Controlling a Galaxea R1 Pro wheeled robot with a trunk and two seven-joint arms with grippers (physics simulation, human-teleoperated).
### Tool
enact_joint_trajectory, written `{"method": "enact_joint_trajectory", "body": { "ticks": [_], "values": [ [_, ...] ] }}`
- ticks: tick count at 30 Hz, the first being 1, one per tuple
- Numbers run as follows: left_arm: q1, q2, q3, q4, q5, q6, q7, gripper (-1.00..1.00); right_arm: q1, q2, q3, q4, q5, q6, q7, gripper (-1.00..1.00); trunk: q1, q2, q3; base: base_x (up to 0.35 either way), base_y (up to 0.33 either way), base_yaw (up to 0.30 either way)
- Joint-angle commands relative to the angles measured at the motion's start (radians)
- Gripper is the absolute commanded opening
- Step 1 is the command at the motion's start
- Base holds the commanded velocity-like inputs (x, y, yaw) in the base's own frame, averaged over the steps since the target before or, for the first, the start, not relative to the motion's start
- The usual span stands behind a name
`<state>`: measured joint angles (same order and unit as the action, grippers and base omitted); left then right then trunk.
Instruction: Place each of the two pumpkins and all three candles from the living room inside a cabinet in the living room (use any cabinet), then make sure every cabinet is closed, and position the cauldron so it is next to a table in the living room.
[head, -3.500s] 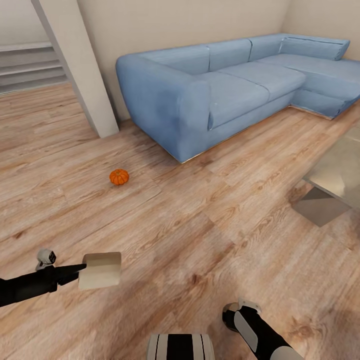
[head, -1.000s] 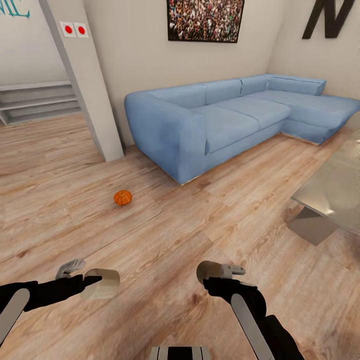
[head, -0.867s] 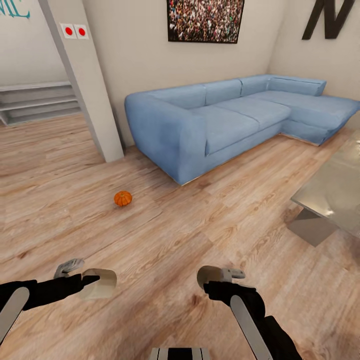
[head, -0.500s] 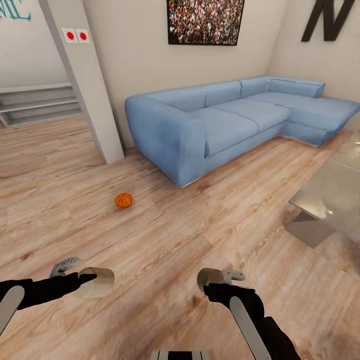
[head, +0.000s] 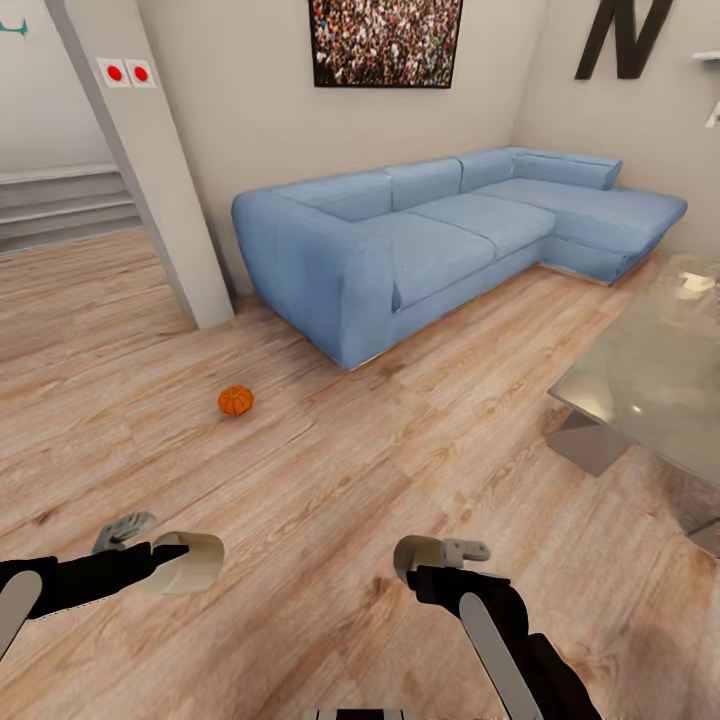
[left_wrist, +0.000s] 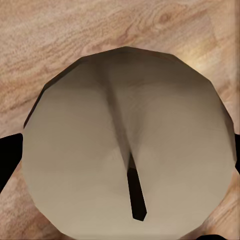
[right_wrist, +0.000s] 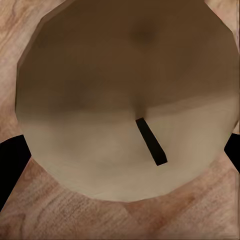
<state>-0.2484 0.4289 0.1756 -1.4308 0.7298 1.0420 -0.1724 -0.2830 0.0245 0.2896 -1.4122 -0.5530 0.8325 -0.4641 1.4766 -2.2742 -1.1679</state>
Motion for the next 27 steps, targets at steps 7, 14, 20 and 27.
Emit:
{"method": "enact_joint_trajectory", "body": {
  "ticks": [7, 14, 20, 27],
  "values": [
    [0.000, 0.001, 0.003, 0.000, -0.008, 0.004, -0.010, -1.00, -0.001, 0.000, 0.001, 0.000, -0.010, 0.001, -0.008, -1.00, -0.027, 0.049, 0.021, 0.000, 0.000, -0.280],
    [0.000, 0.001, 0.028, 0.001, -0.007, 0.004, -0.010, -1.00, -0.001, 0.000, 0.001, 0.001, -0.010, 0.000, -0.008, -1.00, -0.054, 0.098, 0.043, 0.000, 0.000, -0.284],
    [0.000, -0.001, 0.030, 0.001, -0.008, 0.004, -0.010, -1.00, -0.001, 0.000, 0.001, 0.001, -0.010, 0.000, -0.008, -1.00, -0.077, 0.140, 0.062, 0.000, 0.000, -0.284],
    [0.000, -0.001, 0.029, 0.001, -0.010, 0.003, -0.010, -1.00, -0.001, 0.000, 0.002, 0.003, -0.010, 0.000, -0.008, -1.00, -0.104, 0.189, 0.084, 0.000, 0.000, -0.284]
  ]
}}
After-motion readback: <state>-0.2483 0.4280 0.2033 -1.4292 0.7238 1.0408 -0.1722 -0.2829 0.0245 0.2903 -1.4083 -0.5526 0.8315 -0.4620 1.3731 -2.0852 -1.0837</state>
